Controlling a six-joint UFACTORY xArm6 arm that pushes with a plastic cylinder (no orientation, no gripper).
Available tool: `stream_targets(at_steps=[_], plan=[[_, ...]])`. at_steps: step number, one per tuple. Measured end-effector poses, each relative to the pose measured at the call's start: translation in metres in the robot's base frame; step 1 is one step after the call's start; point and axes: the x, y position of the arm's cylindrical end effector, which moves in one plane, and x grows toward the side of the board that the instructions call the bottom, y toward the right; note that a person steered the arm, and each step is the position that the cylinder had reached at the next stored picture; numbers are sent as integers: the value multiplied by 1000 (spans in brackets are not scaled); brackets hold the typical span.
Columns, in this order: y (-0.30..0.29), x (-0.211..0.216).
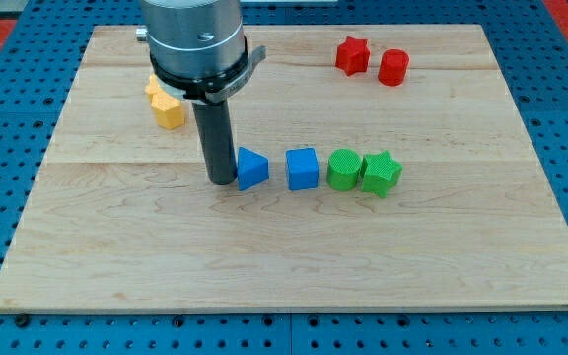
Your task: Push the yellow hexagon and yellow heart towards up
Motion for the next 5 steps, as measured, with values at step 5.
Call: stream_targets(at_steps=[5], plan=[[-96, -113]])
